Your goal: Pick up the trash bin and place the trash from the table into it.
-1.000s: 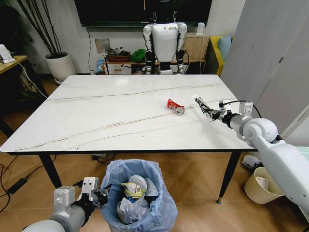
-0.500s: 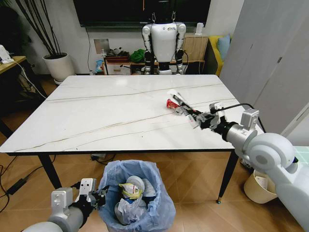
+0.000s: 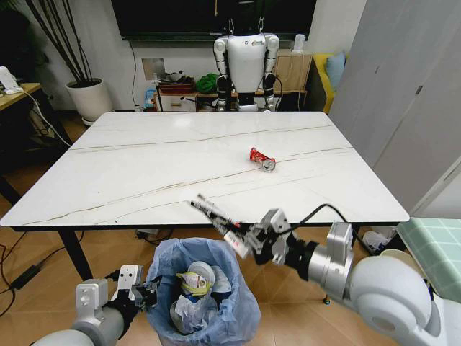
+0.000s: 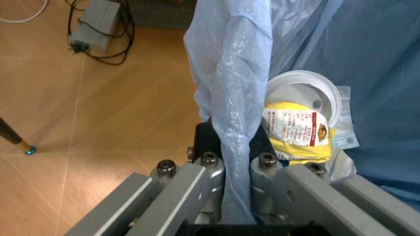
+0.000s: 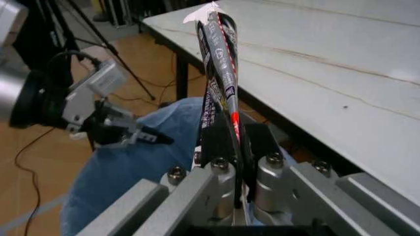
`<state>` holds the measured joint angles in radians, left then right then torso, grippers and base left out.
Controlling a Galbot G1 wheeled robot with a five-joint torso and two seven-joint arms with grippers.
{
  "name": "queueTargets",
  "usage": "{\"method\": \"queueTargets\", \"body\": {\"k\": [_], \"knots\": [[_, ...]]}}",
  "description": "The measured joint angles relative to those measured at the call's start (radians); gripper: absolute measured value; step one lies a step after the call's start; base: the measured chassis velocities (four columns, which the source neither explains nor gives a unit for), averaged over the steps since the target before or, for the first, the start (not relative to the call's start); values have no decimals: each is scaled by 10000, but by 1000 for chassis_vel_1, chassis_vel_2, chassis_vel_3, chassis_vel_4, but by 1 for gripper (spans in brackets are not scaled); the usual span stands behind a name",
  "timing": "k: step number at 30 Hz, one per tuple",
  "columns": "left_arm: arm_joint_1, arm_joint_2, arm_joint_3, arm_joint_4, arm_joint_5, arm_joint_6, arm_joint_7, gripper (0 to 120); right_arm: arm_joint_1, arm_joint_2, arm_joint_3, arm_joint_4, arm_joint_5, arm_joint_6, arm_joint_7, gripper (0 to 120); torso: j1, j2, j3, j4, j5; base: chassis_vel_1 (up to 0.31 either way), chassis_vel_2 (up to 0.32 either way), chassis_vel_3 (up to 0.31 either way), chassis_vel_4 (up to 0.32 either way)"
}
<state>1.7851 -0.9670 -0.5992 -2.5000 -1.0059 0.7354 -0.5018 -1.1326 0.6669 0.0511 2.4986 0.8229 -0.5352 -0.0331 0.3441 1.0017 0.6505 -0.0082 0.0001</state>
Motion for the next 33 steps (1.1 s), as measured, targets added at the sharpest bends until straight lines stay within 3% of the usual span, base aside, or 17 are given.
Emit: {"method": "queueTargets", "body": {"k": [10, 12, 18, 19, 21, 26, 28, 33], "knots": [[-48, -68, 45, 0, 1, 0, -35, 0, 394, -354, -1322, 79, -798, -175, -7, 2, 1, -2, 0, 2, -1, 0, 0, 0, 0], [-82, -62, 57, 0, 1, 0, -36, 0, 536, -338, -1487, 67, -967, -186, 97, 11, 2, -3, 0, 2, -1, 0, 0, 0, 0], [-108, -48, 54, 0, 0, 0, -38, 0, 656, -325, -1592, 49, -1036, -203, 158, 23, 2, -3, 0, 2, -1, 0, 0, 0, 0], [-111, -48, 54, 0, -2, 0, -38, 0, 667, -325, -1606, 49, -1036, -207, 163, 32, 2, -3, 0, 2, -1, 0, 0, 0, 0], [-115, -47, 54, 0, -2, 1, -38, 0, 678, -327, -1630, 49, -1037, -210, 171, 36, 2, -3, 0, 2, -1, 0, 0, 0, 0], [-160, -57, 70, 0, -6, 0, -39, 0, 689, -355, -1796, 41, -1133, -209, 188, 63, 2, -2, 0, 1, -1, 0, 0, 0, 0], [-169, -57, 70, 0, -7, 1, -39, 0, 682, -357, -1805, 38, -1147, -203, 203, 68, 2, -2, 0, 1, -1, 0, 0, 0, 0], [-119, -67, 68, 0, -13, 0, -39, 0, 1056, 28, -804, -131, -62, -136, 905, 84, 1, -3, 0, 1, 0, 0, 0, 0, 0]]}}
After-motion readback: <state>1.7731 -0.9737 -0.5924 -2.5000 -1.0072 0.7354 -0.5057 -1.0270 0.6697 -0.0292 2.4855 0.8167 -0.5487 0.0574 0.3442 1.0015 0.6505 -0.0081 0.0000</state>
